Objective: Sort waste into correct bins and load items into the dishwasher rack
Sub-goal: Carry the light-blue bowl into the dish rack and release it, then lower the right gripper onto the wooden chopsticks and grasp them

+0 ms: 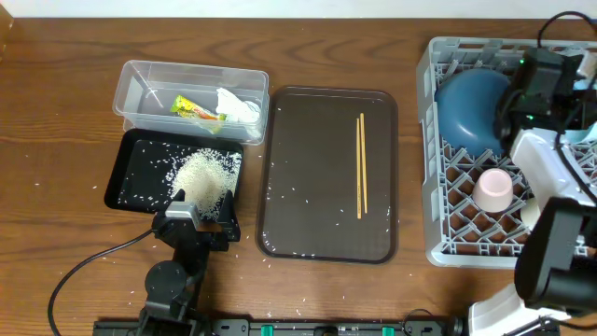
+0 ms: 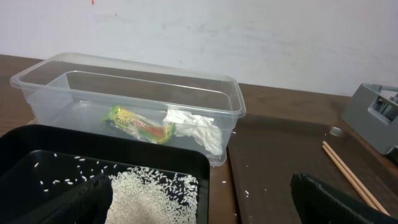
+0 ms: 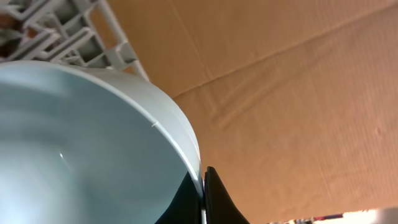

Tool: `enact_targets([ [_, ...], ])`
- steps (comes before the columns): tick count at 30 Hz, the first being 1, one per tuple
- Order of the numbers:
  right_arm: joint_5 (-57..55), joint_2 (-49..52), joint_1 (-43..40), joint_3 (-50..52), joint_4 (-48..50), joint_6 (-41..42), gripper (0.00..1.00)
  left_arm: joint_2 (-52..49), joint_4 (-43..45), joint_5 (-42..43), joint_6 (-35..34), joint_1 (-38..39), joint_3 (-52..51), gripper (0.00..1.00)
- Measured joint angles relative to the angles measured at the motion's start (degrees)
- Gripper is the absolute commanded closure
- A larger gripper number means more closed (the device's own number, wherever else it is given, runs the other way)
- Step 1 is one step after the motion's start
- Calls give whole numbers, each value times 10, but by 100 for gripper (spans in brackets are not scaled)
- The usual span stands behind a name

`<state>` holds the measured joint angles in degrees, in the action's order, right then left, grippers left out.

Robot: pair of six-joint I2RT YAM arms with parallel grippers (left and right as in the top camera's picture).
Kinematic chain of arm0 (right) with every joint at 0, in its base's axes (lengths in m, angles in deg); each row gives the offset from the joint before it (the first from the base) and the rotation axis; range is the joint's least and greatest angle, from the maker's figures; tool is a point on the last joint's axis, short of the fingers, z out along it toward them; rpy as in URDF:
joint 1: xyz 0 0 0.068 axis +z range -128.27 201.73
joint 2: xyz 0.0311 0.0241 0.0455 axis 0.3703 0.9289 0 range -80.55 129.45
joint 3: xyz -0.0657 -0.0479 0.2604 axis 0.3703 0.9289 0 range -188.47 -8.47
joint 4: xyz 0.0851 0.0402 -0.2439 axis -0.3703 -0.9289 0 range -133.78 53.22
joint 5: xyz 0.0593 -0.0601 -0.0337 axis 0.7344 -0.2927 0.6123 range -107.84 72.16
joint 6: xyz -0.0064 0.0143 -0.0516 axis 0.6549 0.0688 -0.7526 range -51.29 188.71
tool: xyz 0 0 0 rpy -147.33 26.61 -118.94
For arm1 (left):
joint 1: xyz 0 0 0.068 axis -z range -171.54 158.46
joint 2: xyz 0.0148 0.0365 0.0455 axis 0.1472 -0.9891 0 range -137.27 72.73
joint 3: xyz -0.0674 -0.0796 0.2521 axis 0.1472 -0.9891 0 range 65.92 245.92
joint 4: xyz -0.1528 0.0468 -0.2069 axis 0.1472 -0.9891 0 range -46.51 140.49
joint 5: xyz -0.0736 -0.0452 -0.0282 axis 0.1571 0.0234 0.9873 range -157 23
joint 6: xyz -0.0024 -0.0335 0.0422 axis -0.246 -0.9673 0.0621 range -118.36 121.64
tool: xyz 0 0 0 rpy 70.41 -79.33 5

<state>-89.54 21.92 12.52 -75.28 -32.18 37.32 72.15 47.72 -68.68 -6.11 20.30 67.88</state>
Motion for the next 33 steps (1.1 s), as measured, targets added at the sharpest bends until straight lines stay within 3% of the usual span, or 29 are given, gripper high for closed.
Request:
enact_targets([
  [11, 3, 40, 30, 0, 19, -37, 99, 0, 0, 0, 0, 0, 0, 6],
  [13, 6, 40, 38, 0, 20, -38, 92, 0, 0, 0, 0, 0, 0, 6],
  [14, 9, 40, 40, 0, 20, -38, 77, 0, 0, 0, 0, 0, 0, 6],
  [16, 14, 40, 43, 0, 21, -39, 30, 0, 0, 0, 0, 0, 0, 6],
  [18, 16, 40, 51, 0, 21, -42, 5, 0, 0, 0, 0, 0, 0, 6],
  [19, 17, 40, 54, 0, 21, -42, 1, 0, 0, 0, 0, 0, 0, 6],
  [33, 43, -3, 145, 0, 18, -43, 1, 0, 0, 0, 0, 0, 0, 6],
])
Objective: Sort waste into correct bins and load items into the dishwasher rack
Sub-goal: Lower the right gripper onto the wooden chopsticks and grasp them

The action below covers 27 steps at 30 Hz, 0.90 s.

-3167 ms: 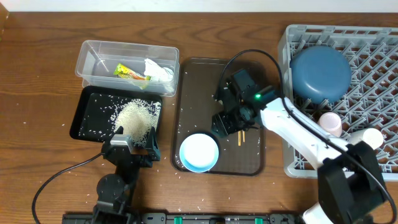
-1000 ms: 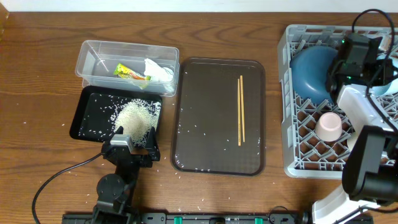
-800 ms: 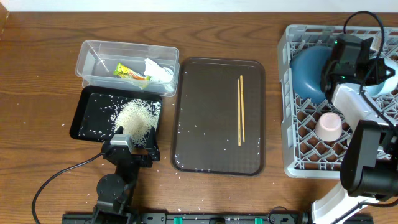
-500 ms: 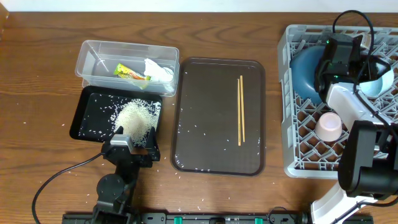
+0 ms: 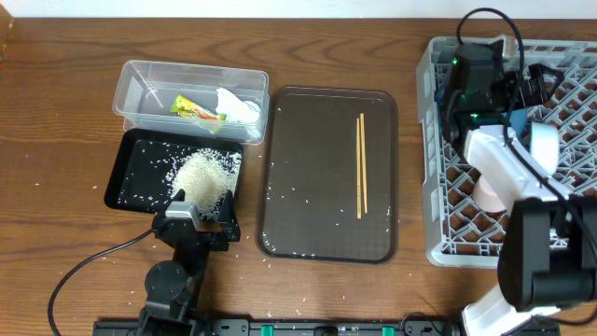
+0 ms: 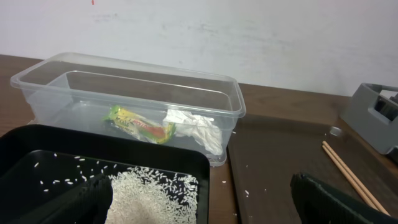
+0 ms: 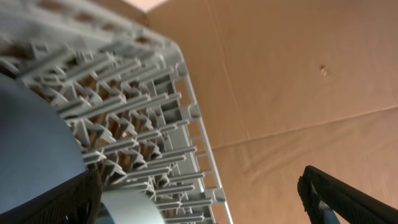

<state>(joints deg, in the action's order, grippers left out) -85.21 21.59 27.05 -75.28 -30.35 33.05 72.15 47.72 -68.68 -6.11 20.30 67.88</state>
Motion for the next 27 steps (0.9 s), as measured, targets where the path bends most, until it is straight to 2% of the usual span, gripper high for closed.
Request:
enact_targets([
  [5, 39, -48, 26, -1, -79, 17, 1, 0, 0, 0, 0, 0, 0, 6],
  [10, 197, -97, 66, -5, -278, 111, 1, 0, 0, 0, 0, 0, 0, 5],
  [11, 238, -103, 73, -5, -310, 138, 4, 0, 0, 0, 0, 0, 0, 6],
  [14, 410, -119, 89, -6, -386, 222, 23, 0, 0, 0, 0, 0, 0, 6],
  [16, 532, -119, 94, -6, -421, 284, 28, 0, 0, 0, 0, 0, 0, 5],
  [17, 592, -117, 97, -6, -436, 318, 35, 0, 0, 0, 0, 0, 0, 6],
  [20, 710, -103, 115, -6, -462, 396, 52, 0, 0, 0, 0, 0, 0, 6],
  [23, 767, -73, 140, -6, -471, 449, 69, 0, 0, 0, 0, 0, 0, 6],
  [27, 776, -17, 186, -6, -467, 519, 80, 0, 0, 0, 0, 0, 0, 6],
])
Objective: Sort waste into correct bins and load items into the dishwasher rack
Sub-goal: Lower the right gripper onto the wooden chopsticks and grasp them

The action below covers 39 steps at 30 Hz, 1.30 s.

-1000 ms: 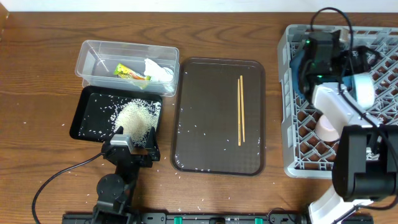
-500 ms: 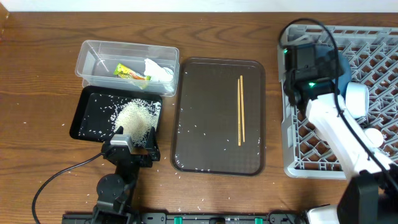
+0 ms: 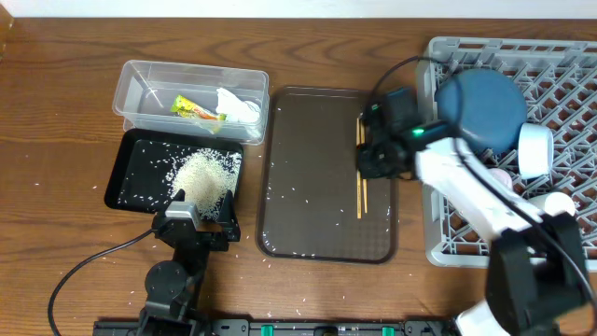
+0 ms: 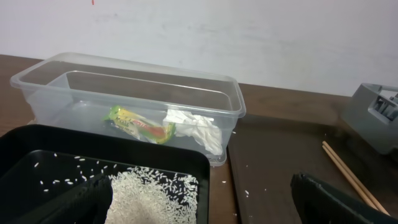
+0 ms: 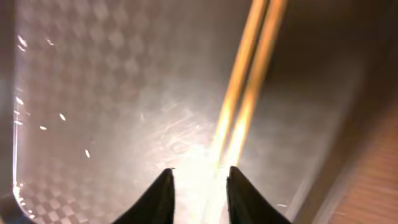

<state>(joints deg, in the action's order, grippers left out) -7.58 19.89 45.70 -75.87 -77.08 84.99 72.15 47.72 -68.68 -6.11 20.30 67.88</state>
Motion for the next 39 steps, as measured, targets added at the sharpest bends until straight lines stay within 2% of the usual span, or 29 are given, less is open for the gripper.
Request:
enact_targets([
  [3, -16, 26, 14, 0, 4, 44, 82, 0, 0, 0, 0, 0, 0, 6],
  [4, -20, 33, 15, 0, 8, 57, 79, 0, 0, 0, 0, 0, 0, 6],
  [5, -23, 38, 15, 0, 10, 69, 71, 0, 0, 0, 0, 0, 0, 6],
  [6, -30, 43, 15, 0, 10, 85, 66, 0, 0, 0, 0, 0, 0, 6],
  [7, -38, 49, 15, 0, 12, 96, 66, 0, 0, 0, 0, 0, 0, 6],
  [10, -51, 64, 15, 0, 26, 112, 76, 0, 0, 0, 0, 0, 0, 6],
  [13, -56, 72, 15, 0, 32, 126, 82, 0, 0, 0, 0, 0, 0, 6],
  [16, -58, 76, 15, 0, 33, 132, 85, 0, 0, 0, 0, 0, 0, 5],
  [18, -61, 80, 16, 0, 35, 134, 82, 0, 0, 0, 0, 0, 0, 6],
  [24, -73, 92, 29, 0, 45, 136, 82, 0, 0, 0, 0, 0, 0, 6],
  [28, -76, 95, 30, -1, 45, 135, 94, 0, 0, 0, 0, 0, 0, 6],
  [30, -76, 95, 30, -2, 45, 139, 93, 0, 0, 0, 0, 0, 0, 6],
  [34, -75, 95, 30, -3, 45, 137, 76, 0, 0, 0, 0, 0, 0, 6],
  [36, -67, 92, 30, -3, 47, 125, 76, 0, 0, 0, 0, 0, 0, 6],
  [39, -62, 84, 30, -3, 43, 106, 86, 0, 0, 0, 0, 0, 0, 6],
])
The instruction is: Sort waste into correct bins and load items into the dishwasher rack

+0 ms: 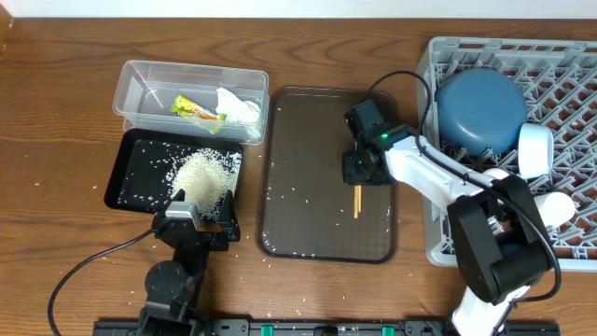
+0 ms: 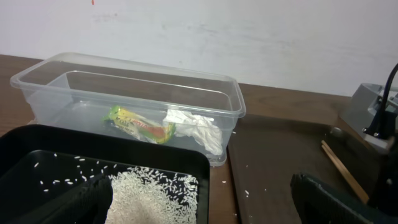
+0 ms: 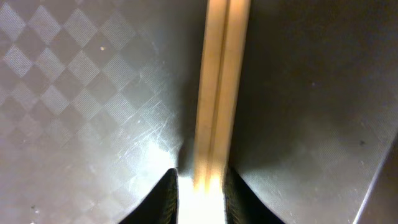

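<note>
Two wooden chopsticks (image 3: 217,93) lie side by side on the brown tray (image 1: 312,187). My right gripper (image 3: 200,173) is down on them, open, with one jaw on each side of the pair. Overhead, the right gripper (image 1: 358,173) covers their middle, and only the near end of the chopsticks (image 1: 355,202) shows. The grey dishwasher rack (image 1: 560,65) holds a blue bowl (image 1: 480,107) turned upside down. My left gripper (image 2: 199,208) rests wide open and empty at the near edge of the black tray of rice (image 2: 124,180).
A clear bin (image 1: 191,98) at the back left holds a green wrapper (image 1: 196,109) and crumpled tissue (image 1: 238,105). White cups (image 1: 534,149) stand in the rack. Rice grains are scattered over the brown tray and the table. The right arm's cable arcs above the tray.
My right gripper was open higher above the upper part of the chopsticks; now it sits lower at their middle, jaws straddling them. The left arm has not moved.
My right gripper was shut on a bowl's rim over the rack. Then it was open above the rack, with the bowl let go. Then the blue bowl sat upside down in the rack with the gripper over the tray's chopsticks. Now it straddles them.
</note>
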Tool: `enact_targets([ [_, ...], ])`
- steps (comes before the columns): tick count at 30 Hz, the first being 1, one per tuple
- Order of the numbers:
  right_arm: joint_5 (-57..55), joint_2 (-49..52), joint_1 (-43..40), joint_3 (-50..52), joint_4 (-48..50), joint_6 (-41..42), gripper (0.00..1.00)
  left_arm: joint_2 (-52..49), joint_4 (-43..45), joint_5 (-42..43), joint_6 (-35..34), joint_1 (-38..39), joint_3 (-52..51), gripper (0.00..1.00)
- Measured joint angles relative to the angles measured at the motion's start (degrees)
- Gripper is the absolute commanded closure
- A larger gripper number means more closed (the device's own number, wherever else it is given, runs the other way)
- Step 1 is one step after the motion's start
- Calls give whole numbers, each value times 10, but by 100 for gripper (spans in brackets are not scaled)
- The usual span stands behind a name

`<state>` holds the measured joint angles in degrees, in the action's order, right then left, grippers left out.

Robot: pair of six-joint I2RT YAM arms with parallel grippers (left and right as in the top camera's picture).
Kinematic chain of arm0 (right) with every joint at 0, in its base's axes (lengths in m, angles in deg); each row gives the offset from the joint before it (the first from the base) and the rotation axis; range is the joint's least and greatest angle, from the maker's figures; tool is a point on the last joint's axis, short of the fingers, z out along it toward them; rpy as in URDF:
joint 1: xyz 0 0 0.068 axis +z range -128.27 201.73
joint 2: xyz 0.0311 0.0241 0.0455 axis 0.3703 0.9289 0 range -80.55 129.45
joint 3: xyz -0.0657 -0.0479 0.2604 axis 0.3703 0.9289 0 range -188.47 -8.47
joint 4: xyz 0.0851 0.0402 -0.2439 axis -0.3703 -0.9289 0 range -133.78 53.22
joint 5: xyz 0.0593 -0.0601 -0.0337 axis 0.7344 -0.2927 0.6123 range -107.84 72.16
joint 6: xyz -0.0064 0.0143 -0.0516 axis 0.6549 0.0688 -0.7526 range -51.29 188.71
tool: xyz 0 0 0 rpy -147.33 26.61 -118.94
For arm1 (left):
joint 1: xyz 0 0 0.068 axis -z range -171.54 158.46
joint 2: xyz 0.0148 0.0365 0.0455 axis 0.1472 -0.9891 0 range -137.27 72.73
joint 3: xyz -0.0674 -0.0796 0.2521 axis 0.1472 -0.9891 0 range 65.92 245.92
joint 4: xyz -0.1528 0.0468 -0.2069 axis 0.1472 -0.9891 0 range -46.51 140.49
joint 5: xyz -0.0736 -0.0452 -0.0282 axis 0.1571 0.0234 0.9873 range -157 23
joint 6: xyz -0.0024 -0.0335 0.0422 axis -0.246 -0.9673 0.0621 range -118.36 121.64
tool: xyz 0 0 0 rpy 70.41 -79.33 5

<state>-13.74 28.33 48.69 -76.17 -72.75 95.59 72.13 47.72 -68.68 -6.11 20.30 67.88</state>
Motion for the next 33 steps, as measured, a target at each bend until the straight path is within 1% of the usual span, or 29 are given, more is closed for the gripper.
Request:
enact_targets([
  [2, 0, -15, 0, 1, -3, -6, 87, 0, 0, 0, 0, 0, 0, 6],
  [3, 0, -26, 0, 1, -3, -9, 91, 0, 0, 0, 0, 0, 0, 6],
  [4, -1, -40, 0, 1, -3, -12, 93, 0, 0, 0, 0, 0, 0, 6],
  [6, -6, -60, 0, 1, -2, -16, 93, 0, 0, 0, 0, 0, 0, 6],
  [10, -27, -65, 0, 1, -1, -16, 87, 0, 0, 0, 0, 0, 0, 6],
  [12, -34, -52, 0, 1, 7, -17, 84, 0, 0, 0, 0, 0, 0, 5],
  [16, -41, -8, 0, 1, 26, -16, 81, 0, 0, 0, 0, 0, 0, 6],
  [22, -43, 15, 0, 0, 37, -9, 91, 0, 0, 0, 0, 0, 0, 6],
  [25, -44, 15, 0, 0, 37, -5, 92, 0, 0, 0, 0, 0, 0, 6],
  [27, -44, 15, 0, 0, 36, -3, 85, 0, 0, 0, 0, 0, 0, 6],
  [30, -44, 15, 0, 0, 35, -5, 79, 0, 0, 0, 0, 0, 0, 6],
  [31, -43, 15, 0, 0, 34, -8, 77, 0, 0, 0, 0, 0, 0, 6],
  [33, -40, 13, 0, 0, 34, -17, 77, 0, 0, 0, 0, 0, 0, 6],
])
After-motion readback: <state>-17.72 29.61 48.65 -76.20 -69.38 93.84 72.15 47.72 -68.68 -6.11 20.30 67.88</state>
